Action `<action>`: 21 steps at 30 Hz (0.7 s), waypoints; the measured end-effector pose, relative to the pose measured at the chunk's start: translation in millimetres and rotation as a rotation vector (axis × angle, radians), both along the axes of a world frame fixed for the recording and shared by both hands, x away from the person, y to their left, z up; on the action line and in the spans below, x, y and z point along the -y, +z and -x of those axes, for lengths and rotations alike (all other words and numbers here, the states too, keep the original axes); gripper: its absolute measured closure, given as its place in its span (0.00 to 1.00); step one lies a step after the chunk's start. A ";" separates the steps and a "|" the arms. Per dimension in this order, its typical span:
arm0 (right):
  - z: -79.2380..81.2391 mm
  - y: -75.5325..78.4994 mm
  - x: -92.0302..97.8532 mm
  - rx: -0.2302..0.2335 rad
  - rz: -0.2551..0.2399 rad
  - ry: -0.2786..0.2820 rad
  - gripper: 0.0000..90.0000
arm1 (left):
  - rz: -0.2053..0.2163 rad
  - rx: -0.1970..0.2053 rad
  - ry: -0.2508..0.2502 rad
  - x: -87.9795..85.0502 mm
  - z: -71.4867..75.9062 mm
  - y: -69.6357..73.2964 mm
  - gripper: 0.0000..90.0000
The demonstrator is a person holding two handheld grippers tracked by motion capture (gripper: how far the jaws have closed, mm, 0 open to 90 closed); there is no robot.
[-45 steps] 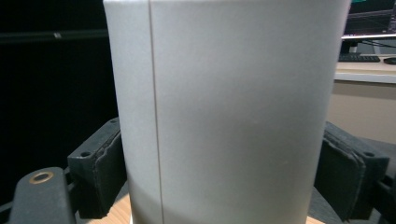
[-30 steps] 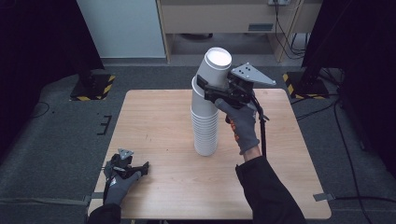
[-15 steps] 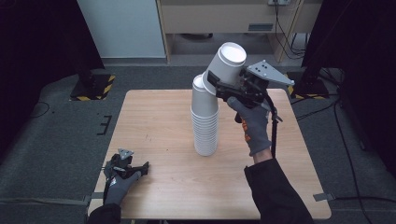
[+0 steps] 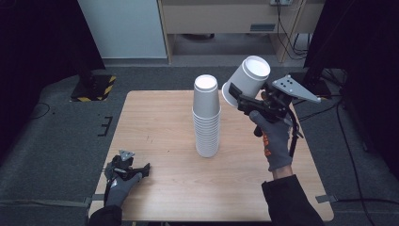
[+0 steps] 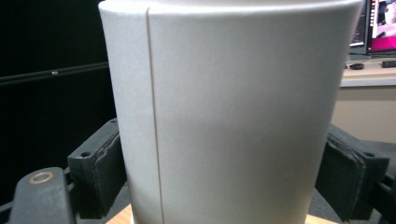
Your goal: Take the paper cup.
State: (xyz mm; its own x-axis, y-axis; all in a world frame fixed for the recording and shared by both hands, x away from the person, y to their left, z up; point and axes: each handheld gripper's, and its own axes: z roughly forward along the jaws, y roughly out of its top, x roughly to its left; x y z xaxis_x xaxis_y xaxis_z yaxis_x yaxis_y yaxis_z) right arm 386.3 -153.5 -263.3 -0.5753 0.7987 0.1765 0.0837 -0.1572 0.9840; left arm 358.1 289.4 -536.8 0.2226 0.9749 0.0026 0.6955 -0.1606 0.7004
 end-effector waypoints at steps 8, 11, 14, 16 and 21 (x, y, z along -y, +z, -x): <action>14.4 -21.5 18.2 -0.023 0.006 -0.010 0.16 | 0.000 0.000 0.000 0.0 0.0 0.0 0.01; 16.7 -28.0 21.5 -0.032 0.003 -0.011 0.16 | 0.000 0.000 0.000 0.0 0.0 0.0 0.01; 18.5 -38.3 26.5 -0.045 0.002 -0.015 0.16 | 0.000 0.000 0.000 0.0 0.0 0.0 0.01; 19.9 -48.3 32.1 -0.068 0.004 -0.024 0.16 | 0.000 0.000 0.000 0.0 0.0 0.0 0.01; 23.3 -63.1 42.5 -0.097 0.000 -0.036 0.16 | 0.000 0.000 0.000 0.0 0.0 0.0 0.01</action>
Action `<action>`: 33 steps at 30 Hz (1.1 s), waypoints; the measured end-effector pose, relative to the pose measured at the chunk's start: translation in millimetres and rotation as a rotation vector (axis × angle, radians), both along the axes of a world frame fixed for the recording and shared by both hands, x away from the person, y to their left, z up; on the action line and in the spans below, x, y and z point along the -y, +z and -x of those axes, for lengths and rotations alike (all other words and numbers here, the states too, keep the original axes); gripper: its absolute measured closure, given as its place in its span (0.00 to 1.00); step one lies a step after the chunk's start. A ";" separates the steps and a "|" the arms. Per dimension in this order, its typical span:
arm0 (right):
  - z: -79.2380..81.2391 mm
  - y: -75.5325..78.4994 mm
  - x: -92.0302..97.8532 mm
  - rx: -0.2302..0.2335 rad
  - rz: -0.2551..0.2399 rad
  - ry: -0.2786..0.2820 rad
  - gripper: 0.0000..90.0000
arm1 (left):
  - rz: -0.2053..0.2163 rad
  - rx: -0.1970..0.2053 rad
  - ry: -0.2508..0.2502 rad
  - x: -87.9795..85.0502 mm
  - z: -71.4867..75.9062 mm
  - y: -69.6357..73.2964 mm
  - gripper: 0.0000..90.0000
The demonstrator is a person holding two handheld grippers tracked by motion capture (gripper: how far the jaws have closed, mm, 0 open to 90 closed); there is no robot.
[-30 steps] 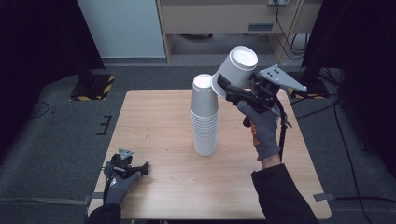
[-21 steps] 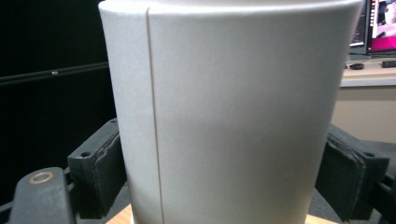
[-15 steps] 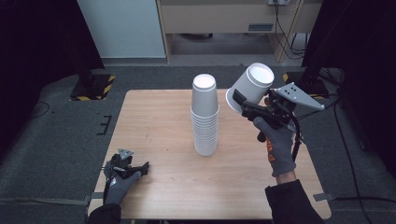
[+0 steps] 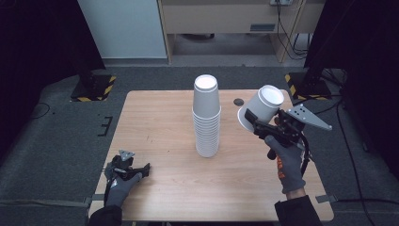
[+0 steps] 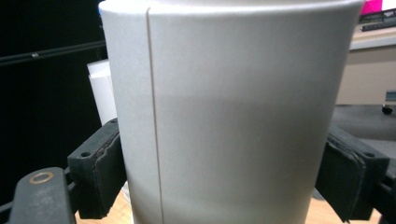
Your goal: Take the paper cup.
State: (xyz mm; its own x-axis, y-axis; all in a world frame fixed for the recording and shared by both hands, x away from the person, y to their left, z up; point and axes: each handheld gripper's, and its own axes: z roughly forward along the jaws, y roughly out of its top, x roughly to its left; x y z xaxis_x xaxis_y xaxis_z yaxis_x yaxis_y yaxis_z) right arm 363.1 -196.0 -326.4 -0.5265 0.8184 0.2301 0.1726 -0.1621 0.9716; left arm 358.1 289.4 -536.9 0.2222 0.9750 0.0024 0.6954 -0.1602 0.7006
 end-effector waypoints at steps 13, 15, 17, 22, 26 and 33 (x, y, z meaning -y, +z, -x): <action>15.2 -37.2 17.5 -0.062 -0.022 -0.005 0.16 | 0.000 0.000 0.000 0.0 0.0 0.0 0.01; 17.3 -43.9 19.8 -0.074 -0.025 -0.007 0.16 | 0.000 0.000 0.000 0.0 0.0 0.0 0.01; 18.7 -51.3 22.1 -0.090 -0.029 -0.008 0.16 | 0.000 0.000 0.000 0.0 0.0 0.0 0.01; 21.1 -67.9 26.2 -0.120 -0.042 -0.010 0.16 | 0.000 0.001 0.003 -0.7 0.4 0.3 0.02; 23.5 -80.2 26.9 -0.141 -0.044 -0.009 0.16 | 0.006 0.012 0.015 -1.4 1.2 0.4 0.05; 24.5 -99.2 29.0 -0.195 -0.068 -0.008 0.16 | 0.003 0.023 0.023 -6.0 4.3 3.7 0.21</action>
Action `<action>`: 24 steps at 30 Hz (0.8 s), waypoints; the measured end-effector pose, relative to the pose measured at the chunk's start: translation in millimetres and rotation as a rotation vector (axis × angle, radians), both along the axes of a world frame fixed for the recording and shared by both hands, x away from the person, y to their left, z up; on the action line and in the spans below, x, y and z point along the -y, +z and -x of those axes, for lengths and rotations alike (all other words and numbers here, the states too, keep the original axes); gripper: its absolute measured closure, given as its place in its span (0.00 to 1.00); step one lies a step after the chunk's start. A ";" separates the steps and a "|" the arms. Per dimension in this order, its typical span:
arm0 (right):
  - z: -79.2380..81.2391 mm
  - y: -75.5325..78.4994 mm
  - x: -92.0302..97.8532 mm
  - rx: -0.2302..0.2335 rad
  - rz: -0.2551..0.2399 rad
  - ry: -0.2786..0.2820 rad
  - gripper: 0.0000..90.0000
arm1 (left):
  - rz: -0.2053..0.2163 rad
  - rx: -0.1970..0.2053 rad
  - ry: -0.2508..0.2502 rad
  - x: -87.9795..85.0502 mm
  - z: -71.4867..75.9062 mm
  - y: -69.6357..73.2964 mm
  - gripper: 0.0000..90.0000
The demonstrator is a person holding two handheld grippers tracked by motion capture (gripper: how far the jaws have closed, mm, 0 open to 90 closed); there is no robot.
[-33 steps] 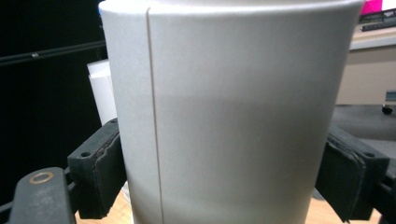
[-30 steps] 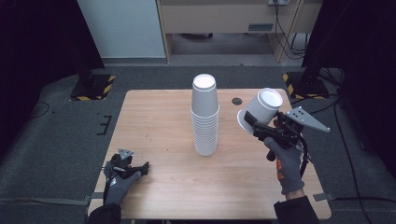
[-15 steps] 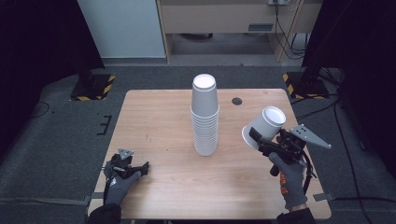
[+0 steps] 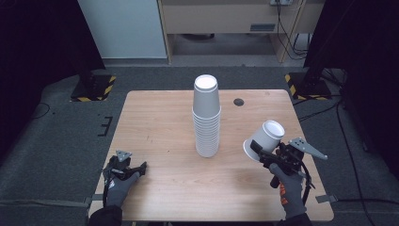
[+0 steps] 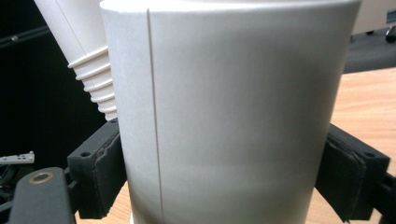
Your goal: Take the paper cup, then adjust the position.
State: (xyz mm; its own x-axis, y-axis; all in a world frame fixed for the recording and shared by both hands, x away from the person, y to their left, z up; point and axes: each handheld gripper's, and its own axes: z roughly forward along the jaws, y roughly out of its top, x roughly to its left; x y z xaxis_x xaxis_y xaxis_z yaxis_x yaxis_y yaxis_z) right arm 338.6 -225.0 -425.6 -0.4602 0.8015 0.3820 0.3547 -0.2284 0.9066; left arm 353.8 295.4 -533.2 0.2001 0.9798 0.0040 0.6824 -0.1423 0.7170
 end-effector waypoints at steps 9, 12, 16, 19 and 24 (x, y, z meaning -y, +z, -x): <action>2.6 -13.7 5.5 -0.055 -0.099 -0.003 0.16 | 0.048 0.124 -0.082 7.5 6.5 16.2 0.32; 2.8 -15.3 8.7 -0.059 -0.134 -0.007 0.16 | 0.067 0.162 -0.124 13.3 8.6 20.9 0.35; 3.2 -18.0 13.1 -0.073 -0.200 -0.015 0.16 | 0.068 0.209 -0.186 25.7 11.9 28.1 0.37; 4.1 -18.9 15.2 -0.075 -0.230 -0.022 0.16 | 0.081 0.237 -0.225 34.6 14.3 33.1 0.39; 4.9 -22.0 16.6 -0.074 -0.256 -0.041 0.16 | 0.118 0.289 -0.265 47.8 17.3 39.1 0.39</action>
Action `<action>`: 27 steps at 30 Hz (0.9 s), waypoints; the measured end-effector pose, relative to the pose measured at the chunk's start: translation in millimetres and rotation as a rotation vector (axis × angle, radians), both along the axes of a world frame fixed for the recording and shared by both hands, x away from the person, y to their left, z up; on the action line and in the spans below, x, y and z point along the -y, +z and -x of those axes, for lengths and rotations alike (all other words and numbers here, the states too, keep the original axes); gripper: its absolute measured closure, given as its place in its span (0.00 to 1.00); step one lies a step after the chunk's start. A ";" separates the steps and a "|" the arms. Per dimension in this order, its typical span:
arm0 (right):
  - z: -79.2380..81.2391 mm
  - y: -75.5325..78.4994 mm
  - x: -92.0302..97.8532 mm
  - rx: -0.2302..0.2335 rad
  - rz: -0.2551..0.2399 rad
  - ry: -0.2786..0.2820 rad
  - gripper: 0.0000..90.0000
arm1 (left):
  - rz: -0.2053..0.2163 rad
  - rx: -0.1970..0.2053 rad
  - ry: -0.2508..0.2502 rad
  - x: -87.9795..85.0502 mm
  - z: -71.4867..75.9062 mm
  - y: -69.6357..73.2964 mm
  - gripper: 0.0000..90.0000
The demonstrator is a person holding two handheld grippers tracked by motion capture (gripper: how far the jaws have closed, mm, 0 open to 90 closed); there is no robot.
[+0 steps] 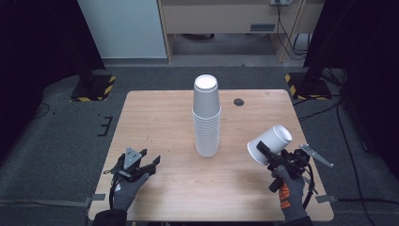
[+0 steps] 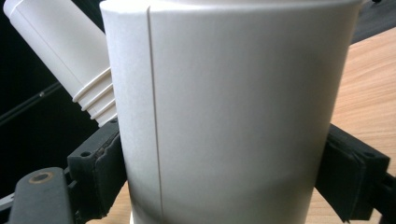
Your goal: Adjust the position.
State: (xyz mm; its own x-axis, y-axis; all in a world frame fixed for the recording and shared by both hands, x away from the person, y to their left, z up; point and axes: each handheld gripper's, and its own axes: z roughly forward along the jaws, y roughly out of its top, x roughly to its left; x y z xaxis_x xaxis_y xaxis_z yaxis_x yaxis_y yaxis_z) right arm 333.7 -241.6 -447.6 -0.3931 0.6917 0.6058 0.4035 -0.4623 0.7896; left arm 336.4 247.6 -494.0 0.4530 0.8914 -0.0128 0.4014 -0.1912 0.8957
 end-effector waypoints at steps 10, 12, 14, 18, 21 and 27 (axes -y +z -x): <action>0.3 -8.4 1.5 -0.011 -0.091 -0.035 0.16 | 0.038 0.048 -0.029 15.9 2.5 6.0 0.38; 0.5 -8.9 3.3 -0.010 -0.107 -0.042 0.16 | 0.039 0.064 -0.031 18.6 3.8 6.8 0.38; 0.7 -9.2 3.9 -0.013 -0.119 -0.041 0.16 | 0.044 0.070 -0.032 21.7 4.7 7.2 0.38; 0.3 -10.8 4.5 -0.021 -0.133 -0.032 0.16 | 0.036 0.064 -0.041 29.2 4.4 5.1 0.38; -0.4 -10.8 5.4 -0.025 -0.151 -0.025 0.16 | 0.045 0.069 -0.058 34.2 4.3 4.9 0.38; -1.1 -13.1 5.5 -0.042 -0.174 -0.027 0.16 | 0.072 0.079 -0.080 43.5 1.1 6.7 0.38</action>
